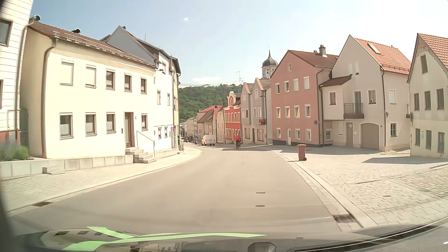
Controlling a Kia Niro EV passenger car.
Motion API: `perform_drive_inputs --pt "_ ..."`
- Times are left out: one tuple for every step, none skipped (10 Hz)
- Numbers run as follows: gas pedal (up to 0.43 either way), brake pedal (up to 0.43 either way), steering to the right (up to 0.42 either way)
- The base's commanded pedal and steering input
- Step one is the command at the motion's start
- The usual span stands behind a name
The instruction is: Follow the waypoints while adhering to traffic rules and regulations
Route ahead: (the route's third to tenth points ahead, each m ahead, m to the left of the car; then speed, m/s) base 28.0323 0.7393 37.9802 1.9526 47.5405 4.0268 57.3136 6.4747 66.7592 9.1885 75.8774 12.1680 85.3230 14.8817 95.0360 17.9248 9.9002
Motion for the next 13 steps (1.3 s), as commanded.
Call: perform_drive_inputs --pt "0.000 0.189 0.046" --pt "0.000 0.195 0.039" --pt "0.000 0.195 0.035" --pt "0.000 0.201 0.028" --pt "0.000 0.207 0.018" --pt "0.000 0.207 0.006" --pt "0.000 0.213 -0.001" --pt "0.000 0.201 -0.002" --pt "0.000 0.189 -0.002" --pt "0.000 0.171 -0.002" --pt "0.000 0.165 -0.002" --pt "0.000 0.165 -0.002" --pt "0.000 0.165 -0.002"
